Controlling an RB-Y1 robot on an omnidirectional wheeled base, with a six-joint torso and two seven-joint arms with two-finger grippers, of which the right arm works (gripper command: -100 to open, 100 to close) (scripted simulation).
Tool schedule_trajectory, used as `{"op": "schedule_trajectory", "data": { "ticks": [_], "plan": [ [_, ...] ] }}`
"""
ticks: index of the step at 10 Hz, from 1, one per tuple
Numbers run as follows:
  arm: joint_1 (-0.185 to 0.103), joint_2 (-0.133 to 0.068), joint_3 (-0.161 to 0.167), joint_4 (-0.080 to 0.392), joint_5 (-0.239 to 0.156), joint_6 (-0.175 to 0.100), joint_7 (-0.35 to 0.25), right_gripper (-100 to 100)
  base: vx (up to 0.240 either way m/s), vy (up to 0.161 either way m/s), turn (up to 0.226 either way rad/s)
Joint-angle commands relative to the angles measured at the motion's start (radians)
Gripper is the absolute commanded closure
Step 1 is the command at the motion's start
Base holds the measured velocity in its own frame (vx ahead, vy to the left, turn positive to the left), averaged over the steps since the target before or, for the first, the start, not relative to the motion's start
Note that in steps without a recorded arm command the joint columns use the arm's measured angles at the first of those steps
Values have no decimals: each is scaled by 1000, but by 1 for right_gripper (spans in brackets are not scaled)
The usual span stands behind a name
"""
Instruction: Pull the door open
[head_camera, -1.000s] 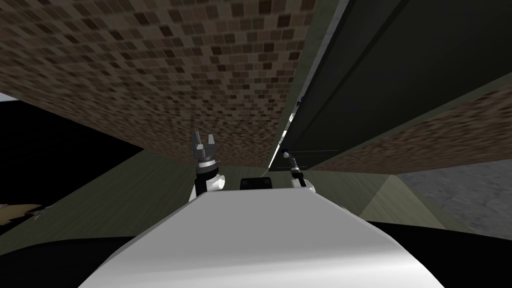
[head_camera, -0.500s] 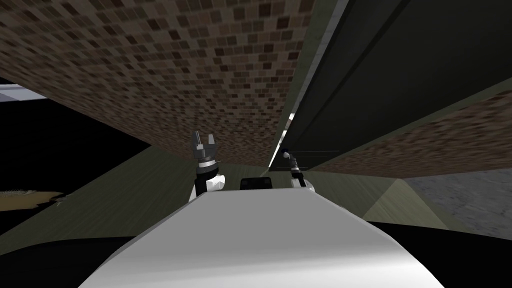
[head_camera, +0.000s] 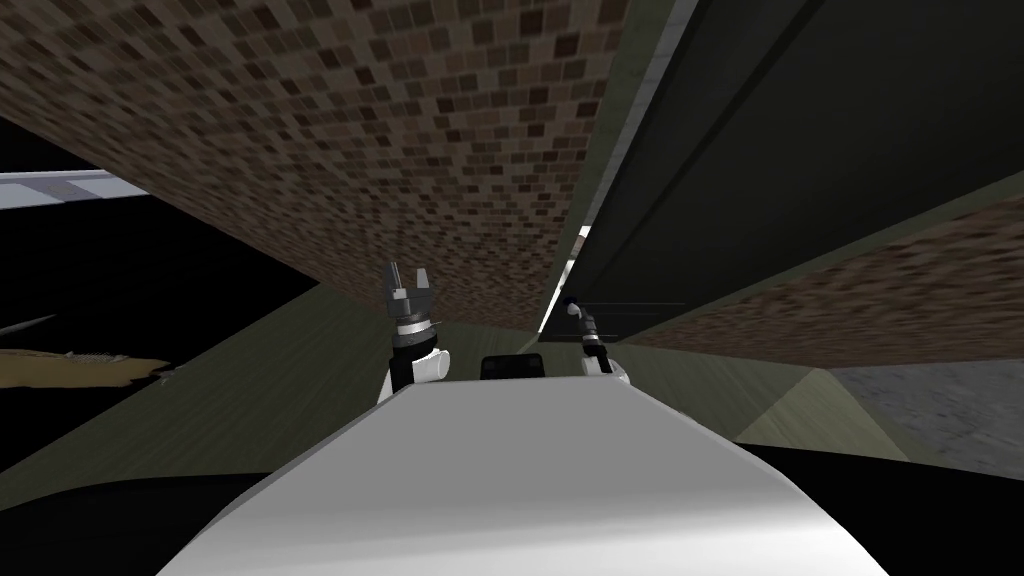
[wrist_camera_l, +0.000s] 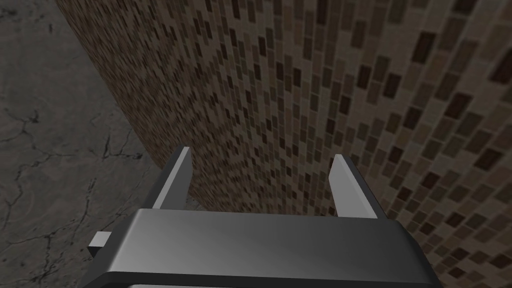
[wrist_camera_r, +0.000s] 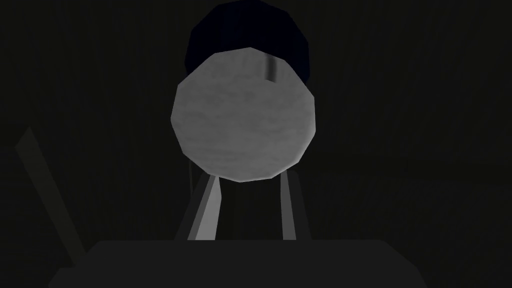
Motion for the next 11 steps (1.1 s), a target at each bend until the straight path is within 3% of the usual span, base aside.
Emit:
{"op": "schedule_trajectory", "data": {
  "ticks": [1,6,8,10,11],
  "plan": [
    [-11,21,20,8,-1,-12,-28,100,-40,-24,41],
    [-13,22,36,2,-54,-1,-148,100,-48,-25,74],
    [-13,22,36,2,-54,-1,-152,100,-26,-18,28],
    [-14,22,46,-1,-90,6,-219,100,-61,-20,111],
    [-14,22,46,-1,-90,6,-235,100,-55,-32,56]
  ]
}}
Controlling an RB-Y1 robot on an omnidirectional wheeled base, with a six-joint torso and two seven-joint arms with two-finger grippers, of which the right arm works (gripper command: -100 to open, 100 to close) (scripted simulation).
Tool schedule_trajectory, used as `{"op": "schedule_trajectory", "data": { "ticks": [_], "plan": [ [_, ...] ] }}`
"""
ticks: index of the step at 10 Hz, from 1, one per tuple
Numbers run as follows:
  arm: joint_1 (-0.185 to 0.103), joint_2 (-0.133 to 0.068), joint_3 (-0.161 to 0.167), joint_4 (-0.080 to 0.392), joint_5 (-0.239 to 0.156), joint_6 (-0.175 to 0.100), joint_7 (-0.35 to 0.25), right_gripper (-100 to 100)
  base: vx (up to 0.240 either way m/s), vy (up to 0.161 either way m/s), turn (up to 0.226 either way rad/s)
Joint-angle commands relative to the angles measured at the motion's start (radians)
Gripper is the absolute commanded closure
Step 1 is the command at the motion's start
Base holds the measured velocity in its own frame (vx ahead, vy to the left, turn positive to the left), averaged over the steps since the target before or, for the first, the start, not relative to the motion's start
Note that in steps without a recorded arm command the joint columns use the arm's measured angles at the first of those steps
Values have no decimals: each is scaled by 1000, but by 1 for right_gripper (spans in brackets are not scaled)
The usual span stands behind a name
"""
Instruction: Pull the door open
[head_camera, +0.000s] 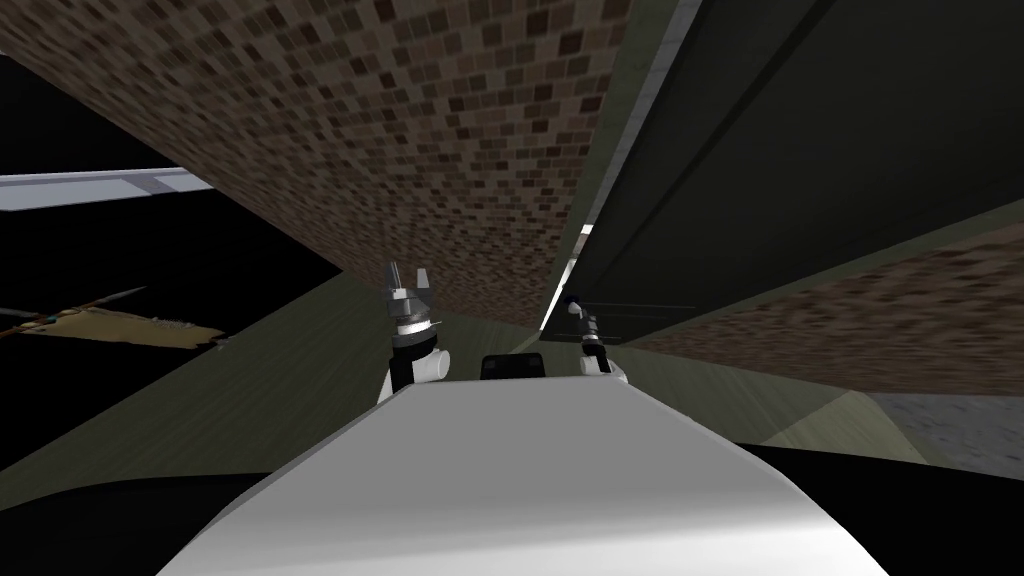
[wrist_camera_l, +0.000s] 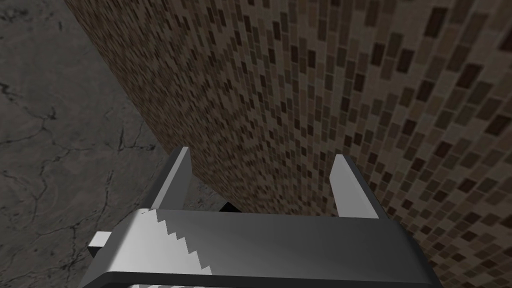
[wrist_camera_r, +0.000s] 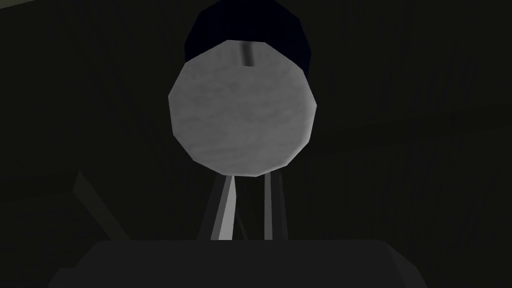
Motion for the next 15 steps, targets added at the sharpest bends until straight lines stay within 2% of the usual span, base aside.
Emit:
{"op": "schedule_trajectory", "data": {
  "ticks": [1,4,5,6,13,15],
  "plan": [
    [-17,18,26,9,-11,-17,-50,100,-54,-30,62],
    [-18,19,31,7,-29,-14,-99,100,-49,-21,70],
    [-19,19,36,5,-46,-10,-137,100,-52,-24,81],
    [-15,9,15,32,-39,-3,-151,-100,-35,-37,-9],
    [-13,25,5,17,-11,9,-313,-100,-28,13,-6],
    [-12,33,1,11,1,15,-376,-100,-23,4,-10]
  ]
}}
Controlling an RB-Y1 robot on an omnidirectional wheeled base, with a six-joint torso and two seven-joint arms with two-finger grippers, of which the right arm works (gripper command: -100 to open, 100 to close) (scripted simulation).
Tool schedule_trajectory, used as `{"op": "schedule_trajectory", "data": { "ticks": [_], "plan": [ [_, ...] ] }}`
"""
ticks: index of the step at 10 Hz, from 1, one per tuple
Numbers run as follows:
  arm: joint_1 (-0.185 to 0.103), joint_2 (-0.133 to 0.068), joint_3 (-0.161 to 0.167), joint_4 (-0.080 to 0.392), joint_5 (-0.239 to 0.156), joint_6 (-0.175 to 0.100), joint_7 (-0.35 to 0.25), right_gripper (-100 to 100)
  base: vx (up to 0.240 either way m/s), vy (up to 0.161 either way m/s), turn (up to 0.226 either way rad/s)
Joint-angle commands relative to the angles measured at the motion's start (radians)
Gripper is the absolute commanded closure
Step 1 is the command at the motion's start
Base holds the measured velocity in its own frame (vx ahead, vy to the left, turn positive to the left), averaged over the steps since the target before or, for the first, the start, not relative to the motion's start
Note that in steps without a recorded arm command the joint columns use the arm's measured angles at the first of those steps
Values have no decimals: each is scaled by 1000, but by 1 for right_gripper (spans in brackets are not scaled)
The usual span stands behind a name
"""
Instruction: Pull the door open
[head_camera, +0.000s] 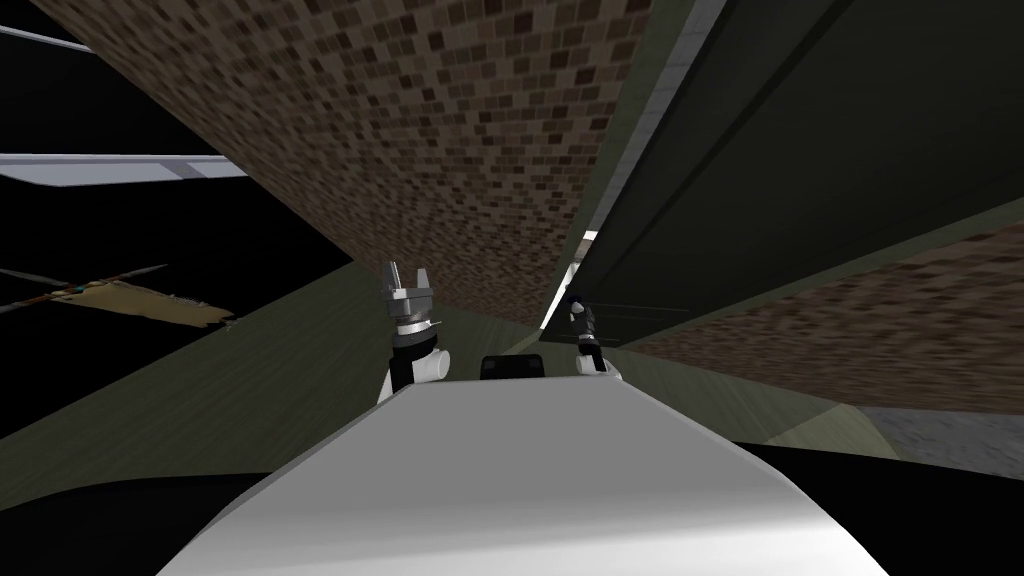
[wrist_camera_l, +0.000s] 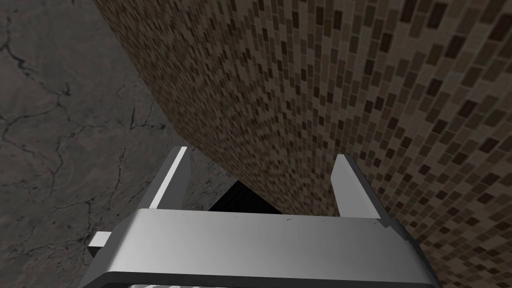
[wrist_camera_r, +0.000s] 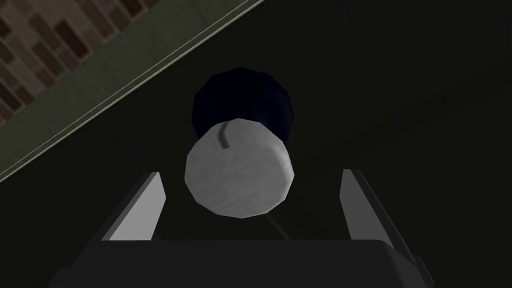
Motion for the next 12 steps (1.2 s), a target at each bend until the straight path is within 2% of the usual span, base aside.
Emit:
{"op": "schedule_trajectory", "data": {
  "ticks": [1,10,11,12],
  "plan": [
    [0,2,-1,-1,4,2,-34,-100,-27,-5,-2],
    [4,29,-17,-25,48,23,-272,-100,-30,-2,-8],
    [4,29,-17,-25,48,23,-278,-100,-23,-1,-5],
    [4,34,-20,-30,56,26,-318,-100,-25,-5,-12]
  ]
}}
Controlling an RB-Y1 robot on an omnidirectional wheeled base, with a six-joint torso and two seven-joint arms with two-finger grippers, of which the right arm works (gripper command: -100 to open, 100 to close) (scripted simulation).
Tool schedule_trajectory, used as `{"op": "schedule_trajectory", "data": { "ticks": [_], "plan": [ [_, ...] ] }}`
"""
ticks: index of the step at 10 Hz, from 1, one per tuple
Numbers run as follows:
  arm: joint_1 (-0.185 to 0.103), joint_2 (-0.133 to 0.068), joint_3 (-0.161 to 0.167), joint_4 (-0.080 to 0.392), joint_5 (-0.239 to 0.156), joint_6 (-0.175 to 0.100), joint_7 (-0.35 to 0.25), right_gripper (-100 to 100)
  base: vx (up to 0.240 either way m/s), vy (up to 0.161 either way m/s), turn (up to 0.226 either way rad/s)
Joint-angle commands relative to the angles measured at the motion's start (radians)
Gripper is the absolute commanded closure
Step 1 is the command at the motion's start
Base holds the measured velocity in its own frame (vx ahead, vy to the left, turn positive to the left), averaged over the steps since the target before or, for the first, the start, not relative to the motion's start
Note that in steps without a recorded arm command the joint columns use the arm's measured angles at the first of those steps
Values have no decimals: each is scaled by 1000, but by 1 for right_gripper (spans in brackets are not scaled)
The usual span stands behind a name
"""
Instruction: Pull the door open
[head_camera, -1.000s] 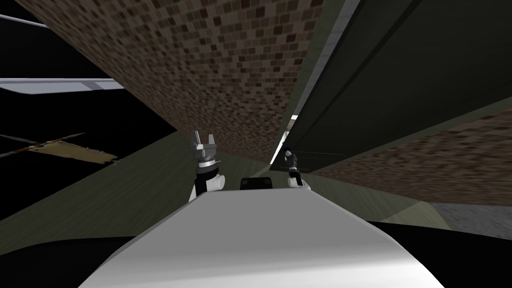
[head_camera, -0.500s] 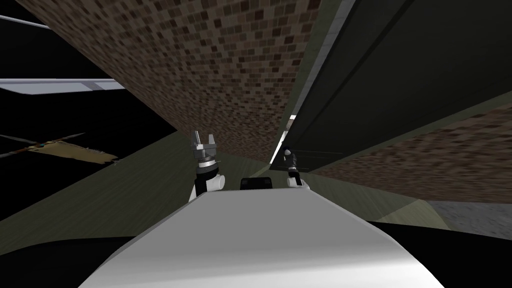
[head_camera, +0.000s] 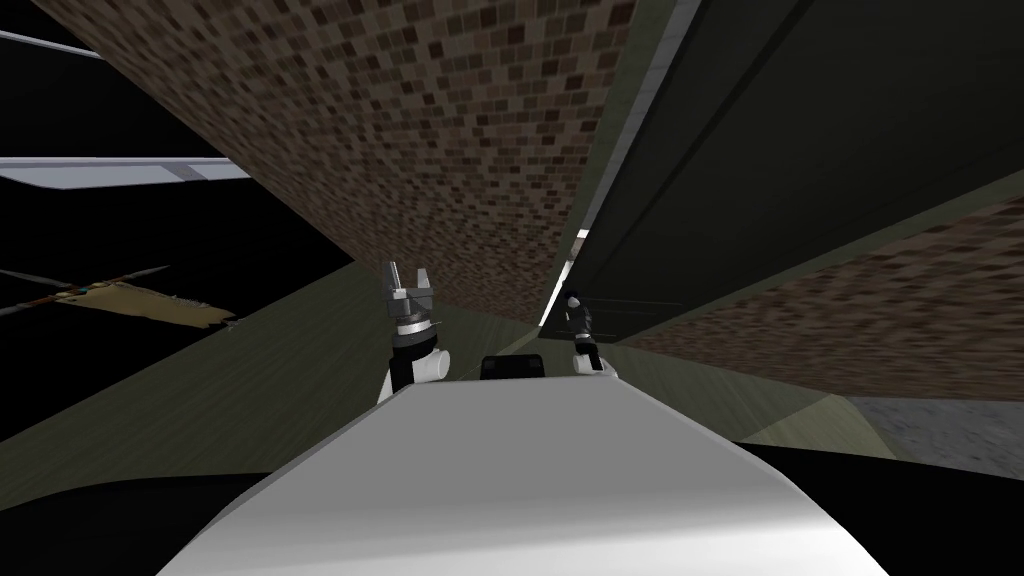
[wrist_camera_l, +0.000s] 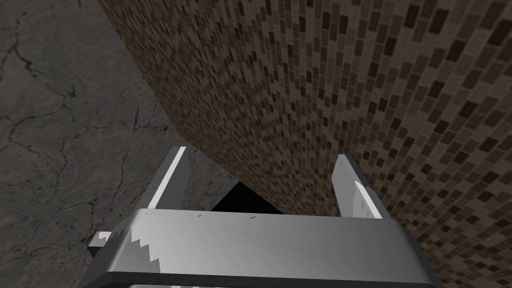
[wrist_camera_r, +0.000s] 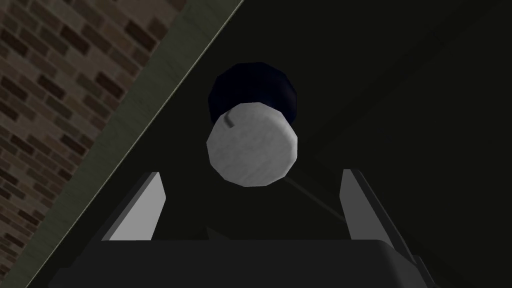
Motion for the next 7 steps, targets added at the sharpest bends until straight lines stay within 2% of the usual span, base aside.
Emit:
{"op": "schedule_trajectory", "data": {
  "ticks": [1,3,4,5,7],
  "plan": [
    [2,7,-4,-9,12,7,-50,-100,-41,-3,-18],
    [2,12,-7,-13,20,11,-102,-100,-32,-3,-7],
    [2,12,-7,-13,20,11,-108,-100,-25,-3,-6],
    [3,17,-10,-18,28,15,-149,-100,-24,-6,-12],
    [4,22,-13,-22,36,19,-191,-100,-36,-9,-11]
  ]
}}
